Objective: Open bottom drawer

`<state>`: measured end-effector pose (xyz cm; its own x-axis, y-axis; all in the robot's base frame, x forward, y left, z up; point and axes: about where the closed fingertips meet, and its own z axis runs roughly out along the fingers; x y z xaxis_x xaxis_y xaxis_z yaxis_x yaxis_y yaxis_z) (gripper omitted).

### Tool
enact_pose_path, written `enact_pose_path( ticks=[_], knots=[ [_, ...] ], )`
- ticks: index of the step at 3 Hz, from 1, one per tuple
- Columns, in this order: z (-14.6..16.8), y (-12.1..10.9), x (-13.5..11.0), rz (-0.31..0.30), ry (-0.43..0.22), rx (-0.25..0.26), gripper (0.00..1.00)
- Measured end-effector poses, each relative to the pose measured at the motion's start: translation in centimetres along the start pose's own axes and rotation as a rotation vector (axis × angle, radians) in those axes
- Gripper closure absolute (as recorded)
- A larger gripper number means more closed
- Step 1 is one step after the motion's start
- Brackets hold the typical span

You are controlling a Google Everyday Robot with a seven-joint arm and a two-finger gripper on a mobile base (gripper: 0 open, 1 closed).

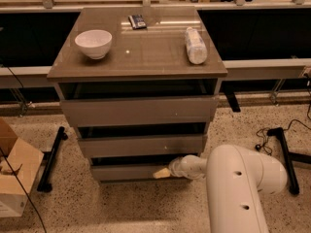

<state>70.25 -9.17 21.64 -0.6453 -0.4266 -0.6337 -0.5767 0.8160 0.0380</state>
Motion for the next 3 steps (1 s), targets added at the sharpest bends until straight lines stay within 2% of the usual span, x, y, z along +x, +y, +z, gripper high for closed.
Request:
enact_pose_path(
  ticks=[1,2,3],
  knots=[
    [1.9,-1.0,0.9,0.017,0.048,-0.027,0.26],
    [1.7,-0.8,1.9,0.025,0.077,-0.043,0.5],
    [1.4,-0.8,1.7,0.025,0.077,-0.043,0.72]
  ],
)
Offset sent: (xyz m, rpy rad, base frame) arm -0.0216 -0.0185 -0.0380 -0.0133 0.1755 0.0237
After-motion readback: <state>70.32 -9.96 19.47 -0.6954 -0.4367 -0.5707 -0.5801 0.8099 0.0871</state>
